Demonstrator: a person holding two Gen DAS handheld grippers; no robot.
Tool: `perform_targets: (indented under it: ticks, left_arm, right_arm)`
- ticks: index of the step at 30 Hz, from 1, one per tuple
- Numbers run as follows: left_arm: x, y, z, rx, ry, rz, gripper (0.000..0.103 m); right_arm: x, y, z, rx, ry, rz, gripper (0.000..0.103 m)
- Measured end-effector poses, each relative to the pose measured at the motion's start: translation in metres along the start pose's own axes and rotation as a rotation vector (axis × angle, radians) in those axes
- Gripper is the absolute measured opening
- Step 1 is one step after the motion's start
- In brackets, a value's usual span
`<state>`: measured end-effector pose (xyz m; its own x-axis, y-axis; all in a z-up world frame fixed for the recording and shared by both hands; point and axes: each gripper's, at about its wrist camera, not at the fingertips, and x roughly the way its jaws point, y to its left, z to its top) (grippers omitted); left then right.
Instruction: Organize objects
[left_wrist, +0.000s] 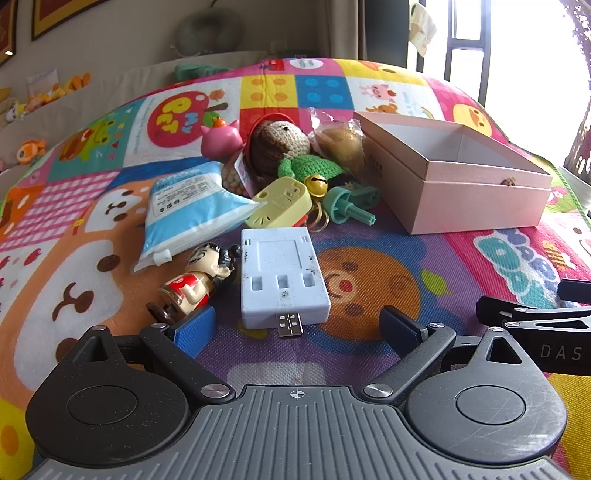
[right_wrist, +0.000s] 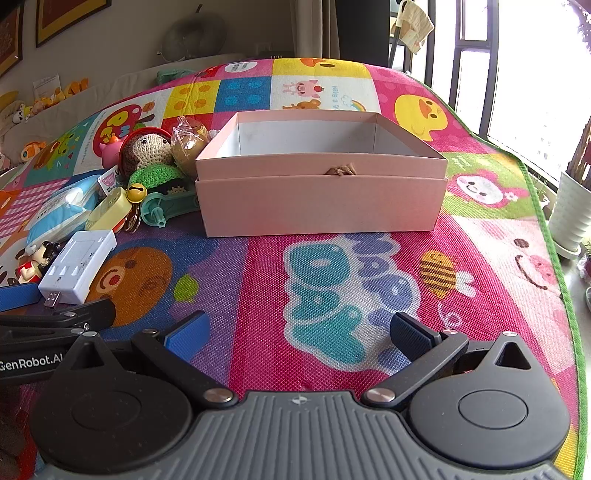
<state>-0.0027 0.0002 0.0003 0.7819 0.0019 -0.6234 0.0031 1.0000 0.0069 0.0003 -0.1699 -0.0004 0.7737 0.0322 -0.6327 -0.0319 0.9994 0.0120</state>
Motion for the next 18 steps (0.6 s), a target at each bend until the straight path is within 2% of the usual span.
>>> perform_targets:
  ticks: [18]
  left_arm:
    - [0.0012, -0.0024, 0.0015, 0.015, 0.001, 0.006, 0.099]
  right_arm:
    - [0.0002, -0.0023, 0.0005, 0.005, 0.001, 0.005, 0.103]
